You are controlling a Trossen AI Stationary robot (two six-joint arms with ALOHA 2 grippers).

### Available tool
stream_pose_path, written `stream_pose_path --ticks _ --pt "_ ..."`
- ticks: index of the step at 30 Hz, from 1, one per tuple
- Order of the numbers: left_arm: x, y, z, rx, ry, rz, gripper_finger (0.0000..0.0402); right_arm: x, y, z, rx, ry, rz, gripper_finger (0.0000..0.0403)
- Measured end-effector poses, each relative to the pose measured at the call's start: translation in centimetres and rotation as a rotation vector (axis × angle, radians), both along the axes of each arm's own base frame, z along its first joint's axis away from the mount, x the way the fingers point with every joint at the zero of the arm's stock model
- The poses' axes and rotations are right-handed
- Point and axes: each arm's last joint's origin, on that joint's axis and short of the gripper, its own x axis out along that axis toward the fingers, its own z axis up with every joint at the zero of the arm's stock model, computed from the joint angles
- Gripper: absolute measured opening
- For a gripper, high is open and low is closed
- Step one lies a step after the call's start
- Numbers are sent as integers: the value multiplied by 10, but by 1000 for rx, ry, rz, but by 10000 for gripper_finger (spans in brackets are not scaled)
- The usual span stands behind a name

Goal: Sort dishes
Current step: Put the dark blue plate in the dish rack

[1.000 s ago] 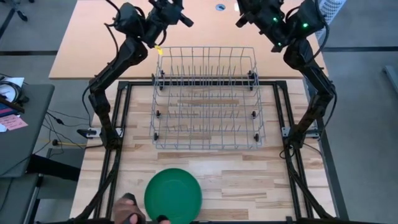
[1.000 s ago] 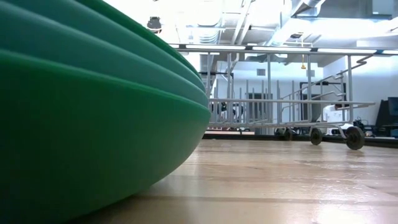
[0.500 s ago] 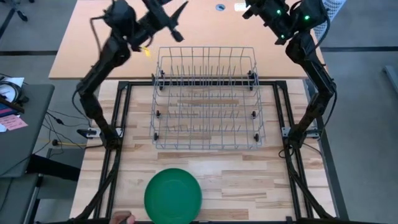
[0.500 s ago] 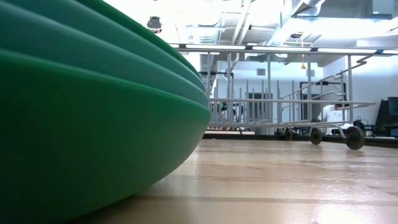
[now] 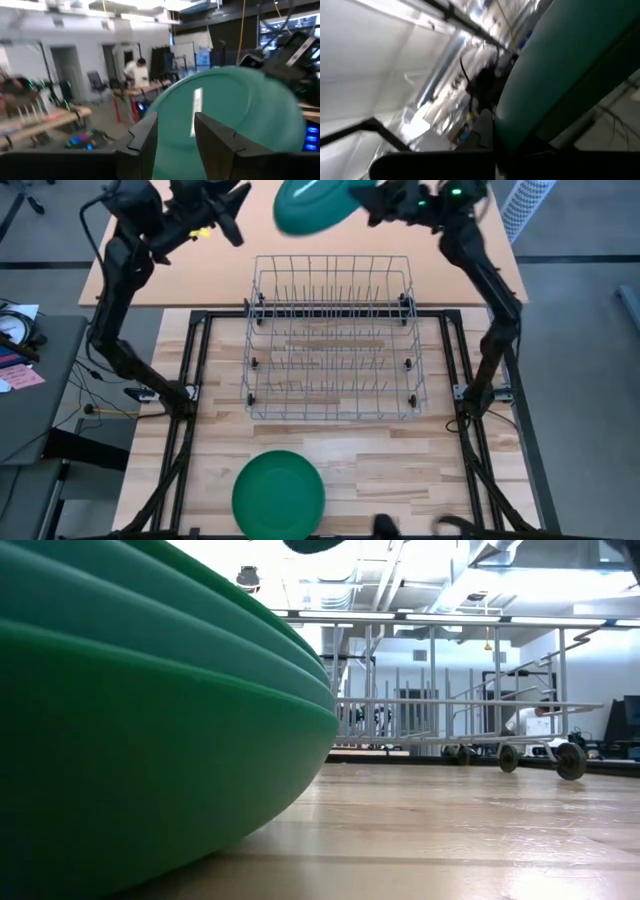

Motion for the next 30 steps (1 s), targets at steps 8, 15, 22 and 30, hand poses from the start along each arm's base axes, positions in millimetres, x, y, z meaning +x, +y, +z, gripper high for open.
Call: stream_pose_path --ticks 8,15,22,30 --pt "-6 7 -20 -281 42 -25 123 58 -45 -68 82 161 130 4" --pt "-16 31 -70 -727 246 134 123 93 -56 -114 179 289 125 4" --pt "-20 72 -119 -1040 489 219 123 104 -44 -139 141 464 122 3" --pt "-13 130 -159 -1123 610 232 123 101 -45 -144 52 497 106 3"
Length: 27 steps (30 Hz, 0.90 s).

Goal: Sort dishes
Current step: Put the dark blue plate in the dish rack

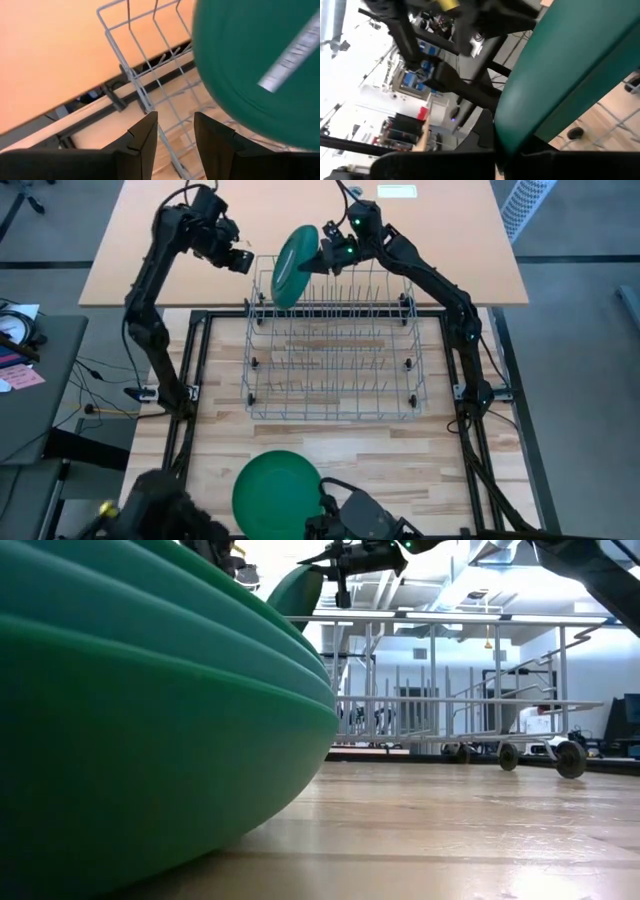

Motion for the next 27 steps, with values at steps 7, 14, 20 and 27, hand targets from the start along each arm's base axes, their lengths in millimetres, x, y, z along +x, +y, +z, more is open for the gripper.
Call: stream_pose_path --ticks 7,14,20,27 --pt "3 24 -21 -75 -10 5 123 -3 -2 34 67 -219 -29 3" --pt "-8 36 -27 -79 -9 31 123 -26 16 71 73 -298 -21 3" --pt "-22 43 -27 -105 -90 3 123 -51 39 92 -7 -260 4 3" --pt "-28 54 -41 -132 -136 -18 123 -37 33 56 16 -60 -28 3"
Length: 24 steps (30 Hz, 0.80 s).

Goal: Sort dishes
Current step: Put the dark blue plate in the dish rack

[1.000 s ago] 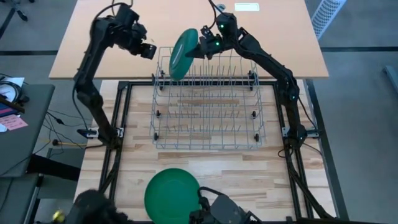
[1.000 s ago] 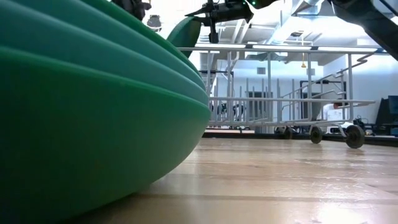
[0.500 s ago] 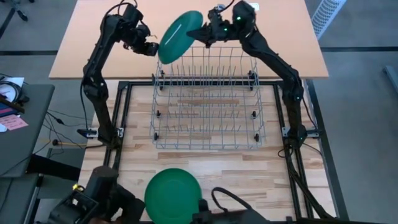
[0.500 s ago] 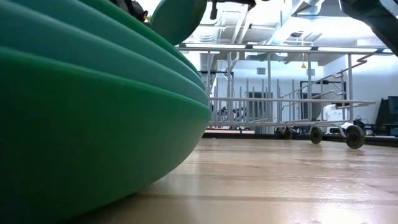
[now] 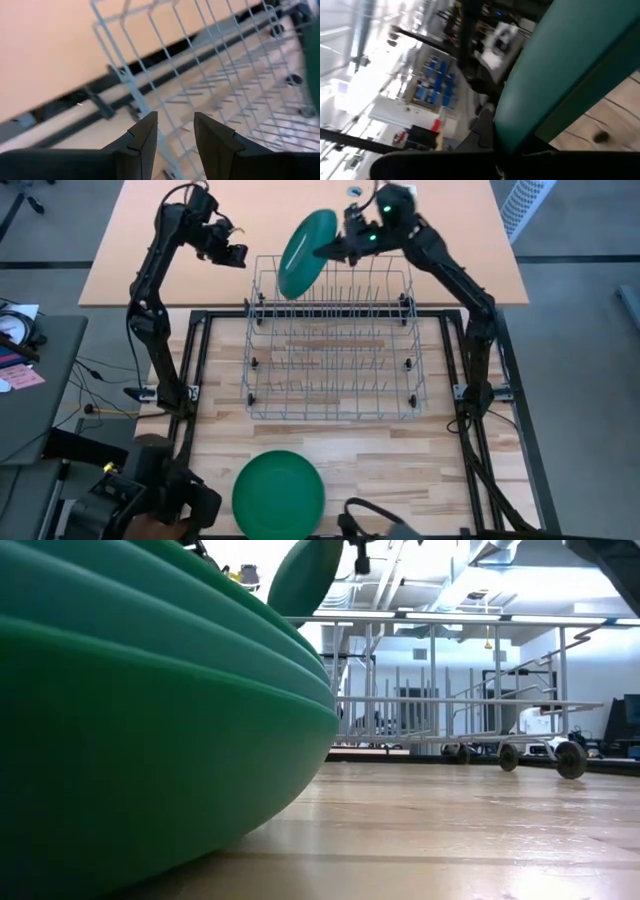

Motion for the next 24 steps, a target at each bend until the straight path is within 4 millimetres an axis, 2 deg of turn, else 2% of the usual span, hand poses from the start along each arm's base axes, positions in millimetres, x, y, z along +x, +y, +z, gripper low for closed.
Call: stream_pose_path --ticks 8,13,16,24 --pt "6 4 -43 -178 -29 -49 123 47 -4 -46 20 87 -1 3" --pt "10 3 -57 -216 -12 -72 123 63 -12 -70 8 125 -31 4" --pt "11 4 -61 -212 -10 -75 123 65 -16 -75 -33 149 -84 4" --pt "12 6 -68 -200 -5 -86 123 52 -33 -77 -87 168 -111 4"
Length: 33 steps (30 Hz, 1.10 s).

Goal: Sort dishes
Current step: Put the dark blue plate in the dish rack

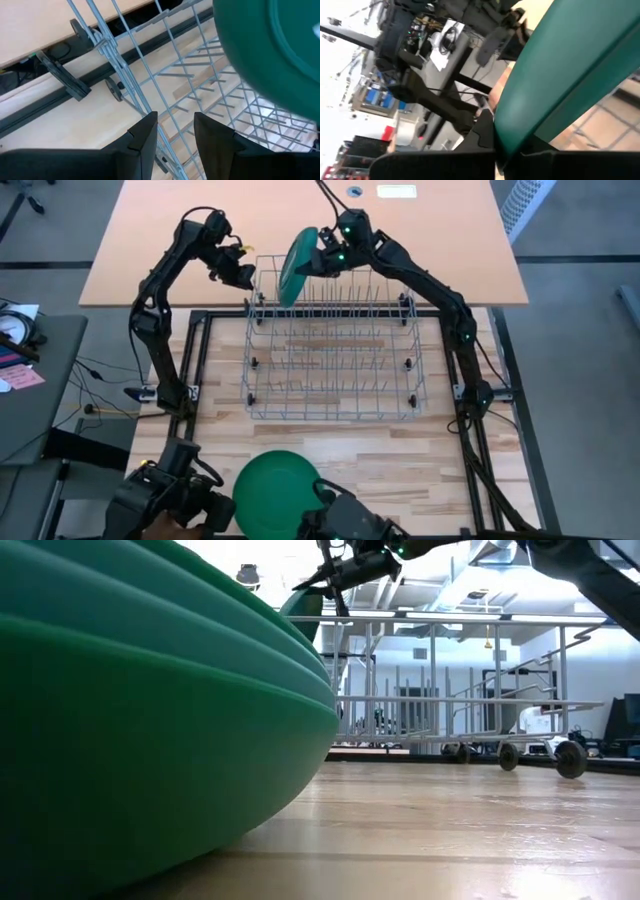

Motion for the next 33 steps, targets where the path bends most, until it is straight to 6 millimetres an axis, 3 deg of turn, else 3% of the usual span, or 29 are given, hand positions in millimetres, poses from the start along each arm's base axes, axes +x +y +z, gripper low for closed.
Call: stream_pose_path --ticks 5,17,24,33 --pt "1 1 -1 8 -2 -7 123 -2 -5 -4 -13 0 7 4" --pt "2 3 0 36 -12 -6 123 11 13 -9 -93 45 3 5" --pt "3 4 0 49 -17 -7 123 27 5 -32 -72 68 -23 5" --pt "3 3 0 46 -17 -8 123 31 7 -29 -49 20 -20 5"
